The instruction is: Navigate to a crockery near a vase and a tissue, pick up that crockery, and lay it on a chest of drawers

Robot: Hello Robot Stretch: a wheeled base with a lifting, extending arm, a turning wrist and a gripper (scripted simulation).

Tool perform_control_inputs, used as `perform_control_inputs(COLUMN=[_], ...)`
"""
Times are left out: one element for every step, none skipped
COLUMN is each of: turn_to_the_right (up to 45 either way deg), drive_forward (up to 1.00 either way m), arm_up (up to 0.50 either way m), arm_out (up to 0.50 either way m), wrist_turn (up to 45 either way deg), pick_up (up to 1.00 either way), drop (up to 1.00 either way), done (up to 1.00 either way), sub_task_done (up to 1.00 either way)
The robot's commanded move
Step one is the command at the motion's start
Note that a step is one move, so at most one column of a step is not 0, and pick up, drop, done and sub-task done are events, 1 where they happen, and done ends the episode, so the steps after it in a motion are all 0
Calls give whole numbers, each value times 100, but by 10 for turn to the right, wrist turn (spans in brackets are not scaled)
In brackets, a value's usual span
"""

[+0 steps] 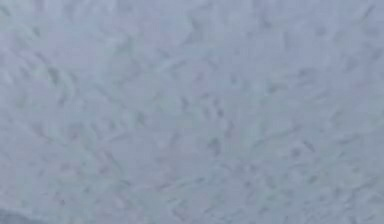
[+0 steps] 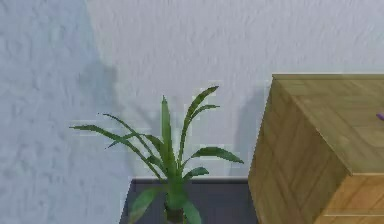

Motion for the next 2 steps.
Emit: perform_control_inputs(turn_to_the_right=[-450,-420], drive_forward=[0,0], arm_up=[0,0], arm_out=[0,0], wrist_turn=[0,0], pick_up=[0,0], drop=[0,0], done=[0,0], sub_task_done=[0,0])
